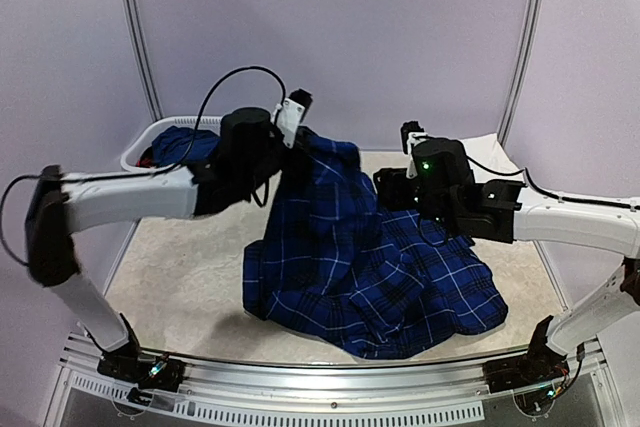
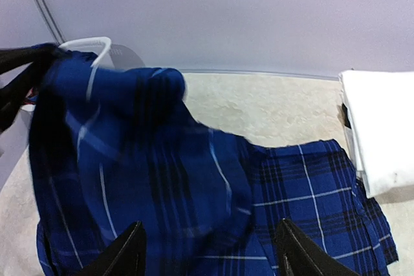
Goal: Fold and stack the mixed laundry pile
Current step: Flatten out the crumpled shirt at the center of the board.
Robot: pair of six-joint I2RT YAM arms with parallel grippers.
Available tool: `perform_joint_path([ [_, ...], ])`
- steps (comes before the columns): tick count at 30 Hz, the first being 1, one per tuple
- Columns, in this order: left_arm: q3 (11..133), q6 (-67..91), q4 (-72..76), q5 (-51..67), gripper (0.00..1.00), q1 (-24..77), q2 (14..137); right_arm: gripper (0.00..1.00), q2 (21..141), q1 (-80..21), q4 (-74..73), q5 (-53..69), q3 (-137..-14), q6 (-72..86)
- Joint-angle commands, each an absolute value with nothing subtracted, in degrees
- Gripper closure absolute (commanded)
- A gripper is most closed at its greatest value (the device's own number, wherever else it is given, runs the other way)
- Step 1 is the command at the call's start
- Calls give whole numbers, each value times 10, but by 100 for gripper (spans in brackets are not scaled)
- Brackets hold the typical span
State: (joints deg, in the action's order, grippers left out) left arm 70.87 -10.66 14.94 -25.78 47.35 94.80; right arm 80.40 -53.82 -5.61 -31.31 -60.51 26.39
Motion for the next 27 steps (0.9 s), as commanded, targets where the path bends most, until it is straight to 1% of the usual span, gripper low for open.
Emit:
perform_joint_path([
  [1,751,-48,109,-237,100,383,1027,31,780,-532,-71,-352,-584,280],
  [3,729,-21,127,-240,100,382,1024,31,769,-530,-79,-353,-573,280],
  [7,758,15,59,-171,100,400,1028,31,776,-528,-96,-322,-568,276],
  [9,774,23,33,-134,100,417,1018,32,784,-527,-102,-327,-566,281],
  [11,800,17,-19,-89,100,447,1001,32,785,-523,-111,-346,-564,290],
  [13,799,-16,-57,-49,100,502,965,32,769,-520,-117,-366,-560,303],
  [17,693,-96,-56,-29,100,647,862,32,700,-519,-128,-418,-530,317],
  [19,634,-80,-44,-19,100,679,838,32,657,-517,-145,-458,-516,324],
  [21,594,-57,-49,-11,96,683,846,32,606,-514,-162,-482,-504,331],
  [22,579,-46,-55,-13,91,683,860,32,584,-512,-172,-490,-501,333],
  [23,568,-34,-63,-14,80,683,881,32,567,-511,-180,-496,-497,335],
  [24,568,-23,-78,-20,61,683,904,32,543,-511,-188,-499,-491,336],
  [25,574,-8,-92,-35,46,683,924,32,526,-510,-190,-500,-487,335],
  [26,580,9,-99,-64,34,683,938,32,514,-510,-192,-500,-484,335],
  [27,586,27,-103,-92,25,683,946,32,500,-510,-192,-497,-481,334],
])
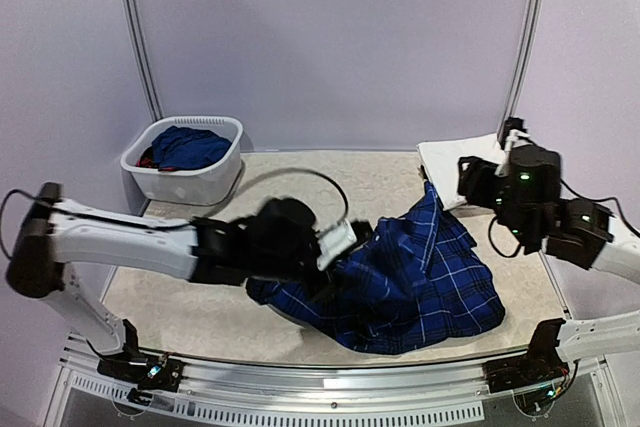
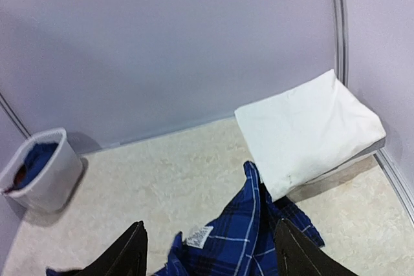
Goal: Fold and stack the mixed laundry pile
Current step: Flatten out the crumpled shirt at the center of the board.
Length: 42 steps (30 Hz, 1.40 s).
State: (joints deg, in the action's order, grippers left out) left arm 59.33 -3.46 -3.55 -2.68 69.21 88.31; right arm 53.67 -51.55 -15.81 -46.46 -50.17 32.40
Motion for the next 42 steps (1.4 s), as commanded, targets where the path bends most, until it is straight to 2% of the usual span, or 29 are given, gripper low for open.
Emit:
perform_joint_path([
  [1,591,40,-104,-112,19,681,949,33,491,-510,-192,-493,-478,333],
  [7,648,69,-121,-86,15,672,927,33,496,-511,-199,-457,-474,334],
  [12,706,42,-146,-76,1,663,934,33,510,-511,-199,-425,-469,340],
  [19,837,58,-220,3,1,603,1038,32,512,-510,-202,-417,-465,343],
  [25,953,56,-248,61,8,581,1151,32,495,-511,-212,-420,-458,345],
  [31,1060,50,-295,112,26,573,1235,32,478,-511,-228,-429,-453,349],
  [34,1094,46,-314,123,65,573,1263,32,473,-510,-232,-435,-449,350],
  [36,1114,43,-329,120,98,571,1280,31,470,-510,-231,-438,-448,349],
  [39,1115,43,-332,35,100,569,1266,31,469,-510,-228,-442,-449,347],
  [42,1124,22,-342,-133,100,568,1220,31,474,-510,-225,-445,-452,343],
])
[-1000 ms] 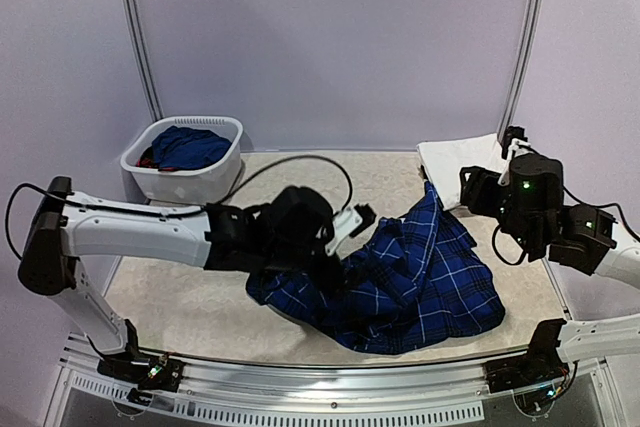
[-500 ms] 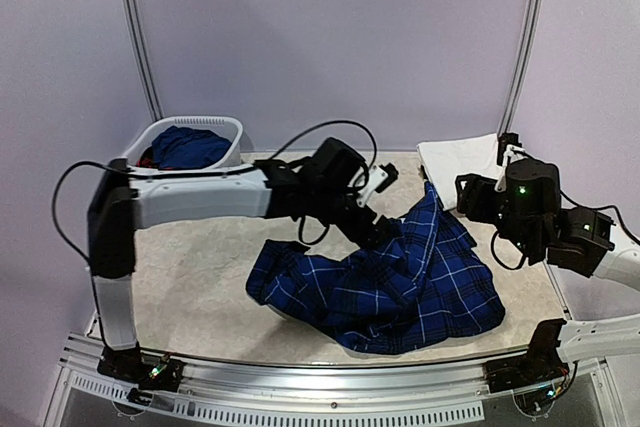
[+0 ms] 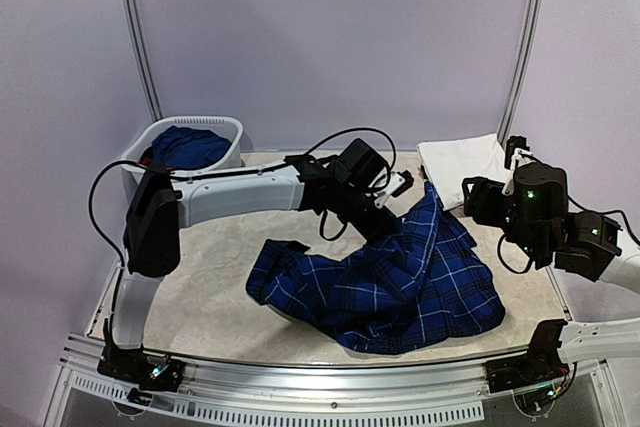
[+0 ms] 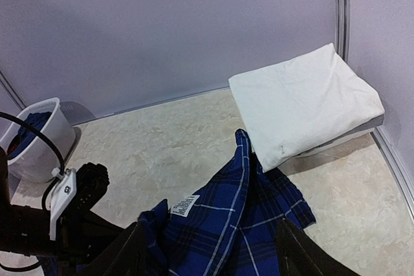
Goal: Fold and stack the mixed laundry pile
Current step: Flatten out the crumpled shirt at the center of the board.
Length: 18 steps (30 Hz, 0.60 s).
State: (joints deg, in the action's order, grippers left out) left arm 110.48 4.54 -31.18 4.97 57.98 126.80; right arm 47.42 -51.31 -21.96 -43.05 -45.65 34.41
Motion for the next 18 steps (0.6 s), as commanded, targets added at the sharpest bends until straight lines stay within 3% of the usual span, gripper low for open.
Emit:
perform_joint_path([
  [1,1127,8,-338,-191,100,565,1204,31,477,-510,-224,-448,-454,342],
  [3,1137,-7,-320,-284,100,547,1179,31,487,-511,-221,-454,-459,341],
  [9,1235,-82,-224,-413,100,444,1191,30,524,-509,-203,-468,-479,332],
  [15,1434,-196,-80,-507,98,355,1379,30,582,-507,-198,-458,-514,330],
  [17,1502,-243,-34,-549,84,334,1453,30,598,-507,-196,-446,-519,332],
  [18,1541,-242,-41,-547,67,323,1485,30,602,-508,-192,-441,-519,332],
])
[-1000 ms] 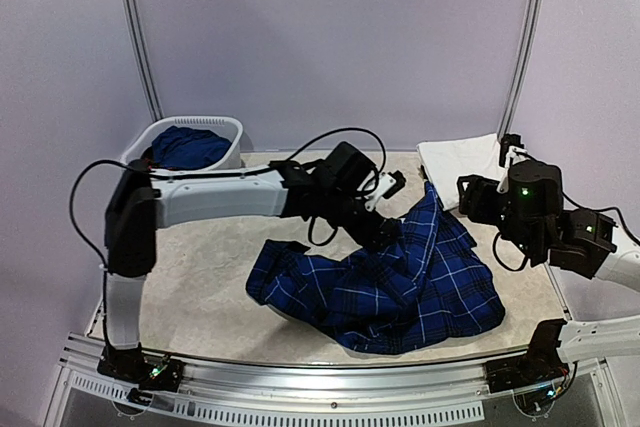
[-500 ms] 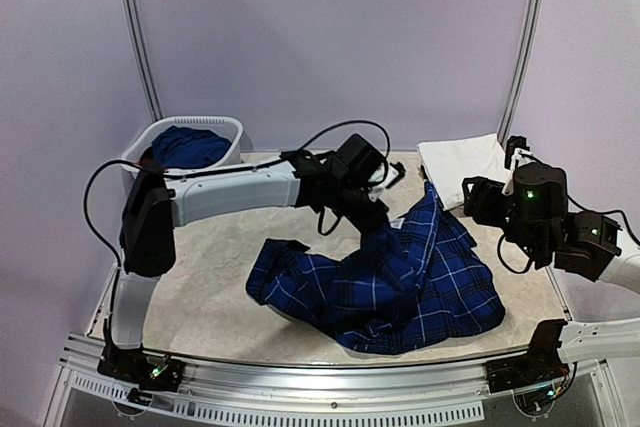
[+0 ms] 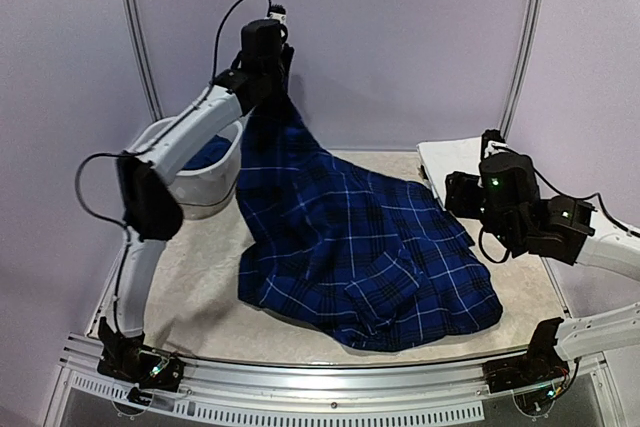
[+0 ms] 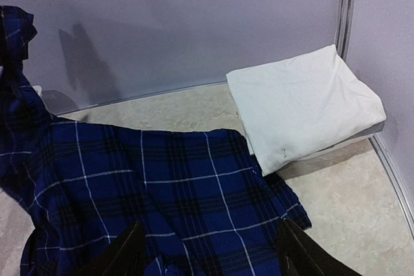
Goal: Fold and stack the mixed laundry pile
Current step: Flatten out the crumpled shirt at the center of the board.
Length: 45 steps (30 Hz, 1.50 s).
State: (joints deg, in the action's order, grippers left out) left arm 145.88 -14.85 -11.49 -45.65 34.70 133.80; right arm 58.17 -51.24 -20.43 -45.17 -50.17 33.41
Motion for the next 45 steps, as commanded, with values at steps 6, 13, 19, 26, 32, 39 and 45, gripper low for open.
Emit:
perform_joint_path([
  [6,1450,-241,-34,-474,0,331,1465,30,646,-507,-184,-427,-532,334],
  [13,1394,-189,-196,-432,0,352,1383,30,699,-505,-177,-402,-560,327],
  [19,1293,-73,-348,-416,2,369,1266,30,765,-457,-170,-267,-589,322],
  [26,971,64,-351,-351,11,430,1073,32,898,-417,-194,-125,-684,303],
  [32,727,160,-252,-198,22,436,970,34,1045,-388,-224,-39,-791,279],
  [39,610,213,-192,-141,35,418,983,36,1174,-341,-222,43,-874,286],
  [45,574,240,-186,-142,43,411,1031,36,1254,-307,-232,54,-923,317],
])
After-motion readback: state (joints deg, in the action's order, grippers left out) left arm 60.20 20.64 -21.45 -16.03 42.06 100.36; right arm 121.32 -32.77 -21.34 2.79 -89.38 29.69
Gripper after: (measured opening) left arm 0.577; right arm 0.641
